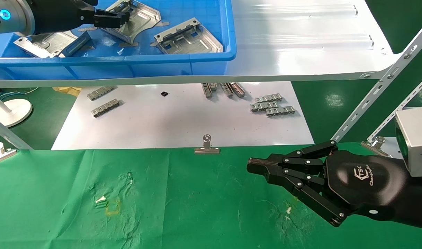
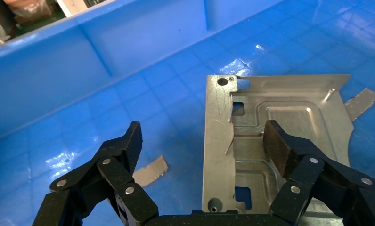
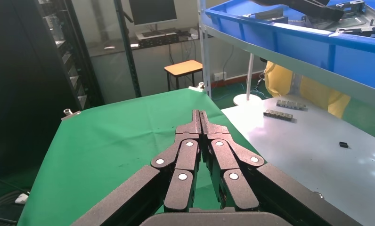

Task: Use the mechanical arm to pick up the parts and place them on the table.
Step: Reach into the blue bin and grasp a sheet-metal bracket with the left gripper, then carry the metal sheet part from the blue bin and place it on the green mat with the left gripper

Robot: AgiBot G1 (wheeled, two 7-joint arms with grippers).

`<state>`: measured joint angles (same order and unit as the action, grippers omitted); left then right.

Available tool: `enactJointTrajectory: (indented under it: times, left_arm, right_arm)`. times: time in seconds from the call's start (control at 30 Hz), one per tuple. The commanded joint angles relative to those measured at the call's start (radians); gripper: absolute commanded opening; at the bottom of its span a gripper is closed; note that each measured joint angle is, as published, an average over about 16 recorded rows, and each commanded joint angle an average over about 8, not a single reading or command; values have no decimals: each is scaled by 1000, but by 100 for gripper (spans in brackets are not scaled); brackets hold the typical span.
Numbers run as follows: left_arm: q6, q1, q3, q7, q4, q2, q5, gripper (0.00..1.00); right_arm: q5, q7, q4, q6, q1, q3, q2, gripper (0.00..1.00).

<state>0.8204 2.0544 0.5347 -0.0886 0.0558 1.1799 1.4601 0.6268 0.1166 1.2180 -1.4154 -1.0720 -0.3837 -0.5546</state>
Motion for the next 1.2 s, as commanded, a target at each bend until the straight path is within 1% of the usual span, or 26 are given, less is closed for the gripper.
enactJointTrajectory:
  times: [0.03, 0.2, 0.27, 0.3, 0.47, 0.53, 0.57, 1.0, 1.2]
  left_arm:
    - [2, 4, -1, 1, -15, 2, -1, 0]
    - [16, 6, -9, 12, -24, -3, -13, 0]
    - [22, 7, -11, 16, -27, -4, -17, 0]
    - [25, 8, -13, 19, -28, -4, -18, 0]
    - [32, 10, -17, 29, -33, -4, -25, 0]
    - [33, 11, -18, 33, -35, -4, -27, 0]
    - [33, 12, -18, 34, -36, -3, -27, 0]
    - [40, 22, -19, 45, -43, -1, -27, 0]
    - [98, 37, -33, 64, -27, -16, -48, 0]
  right_arm:
    - [0, 0, 0, 0, 0, 0, 0, 0]
    - [0, 0, 0, 0, 0, 0, 0, 2]
    - [0, 0, 0, 0, 0, 0, 0, 7]
    - [0, 0, 0, 0, 0, 0, 0, 12]
    - [0, 0, 0, 0, 0, 0, 0, 72]
    - [0, 0, 0, 0, 0, 0, 0, 92]
    - [0, 0, 0, 0, 0, 0, 0, 100]
    - [0, 0, 0, 0, 0, 0, 0, 100]
    - [0, 0, 0, 0, 0, 0, 0, 100]
